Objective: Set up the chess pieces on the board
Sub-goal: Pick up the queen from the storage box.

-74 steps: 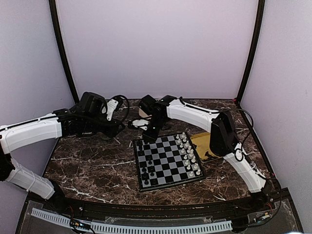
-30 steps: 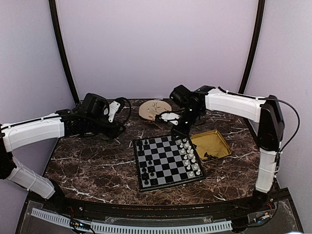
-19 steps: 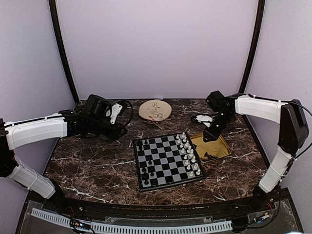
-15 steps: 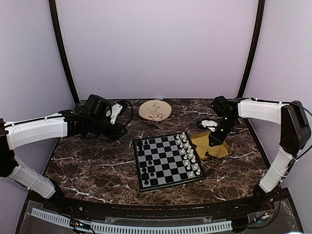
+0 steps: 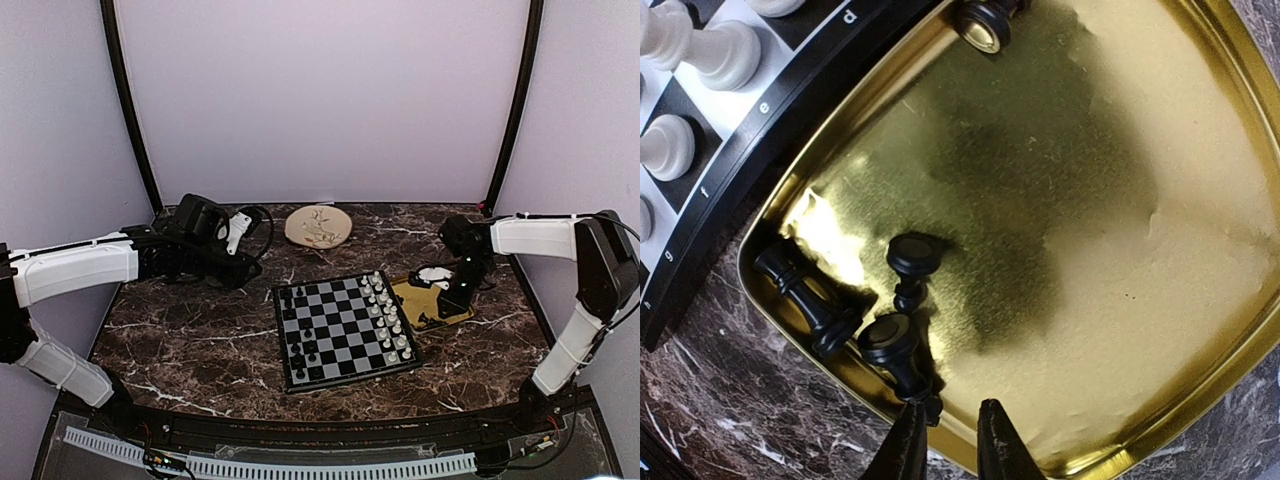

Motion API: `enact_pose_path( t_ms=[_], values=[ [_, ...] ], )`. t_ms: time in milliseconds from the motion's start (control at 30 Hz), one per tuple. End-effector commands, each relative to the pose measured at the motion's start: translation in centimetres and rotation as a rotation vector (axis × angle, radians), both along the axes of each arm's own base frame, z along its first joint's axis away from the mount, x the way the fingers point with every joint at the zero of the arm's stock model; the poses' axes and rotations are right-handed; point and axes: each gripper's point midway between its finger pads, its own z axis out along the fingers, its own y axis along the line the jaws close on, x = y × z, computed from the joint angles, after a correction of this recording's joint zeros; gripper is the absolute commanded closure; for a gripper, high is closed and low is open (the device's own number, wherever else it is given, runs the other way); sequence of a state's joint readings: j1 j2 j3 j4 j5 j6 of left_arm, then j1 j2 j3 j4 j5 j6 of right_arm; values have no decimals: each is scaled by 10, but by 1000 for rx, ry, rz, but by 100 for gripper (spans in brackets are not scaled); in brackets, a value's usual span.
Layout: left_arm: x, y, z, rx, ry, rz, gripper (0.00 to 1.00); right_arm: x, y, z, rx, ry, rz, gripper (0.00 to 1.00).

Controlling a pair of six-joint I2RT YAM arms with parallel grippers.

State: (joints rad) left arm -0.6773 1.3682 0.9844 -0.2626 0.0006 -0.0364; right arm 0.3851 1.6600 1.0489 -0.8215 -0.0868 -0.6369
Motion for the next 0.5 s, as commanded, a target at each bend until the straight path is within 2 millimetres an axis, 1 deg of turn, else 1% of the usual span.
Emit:
enact_pose_path(
  t_ms=[0,200,467],
  values=[
    [-1,-4,4,-5,-8,-21,63,0,8,-3,37,16,39,81],
    [-1,-5,4,-7,-7,-24,64,-3,12,-8,51,40,51,81],
    [0,-5,3,-4,-3,-25,63,-1,8,-21,22,46,56,81]
  ],
)
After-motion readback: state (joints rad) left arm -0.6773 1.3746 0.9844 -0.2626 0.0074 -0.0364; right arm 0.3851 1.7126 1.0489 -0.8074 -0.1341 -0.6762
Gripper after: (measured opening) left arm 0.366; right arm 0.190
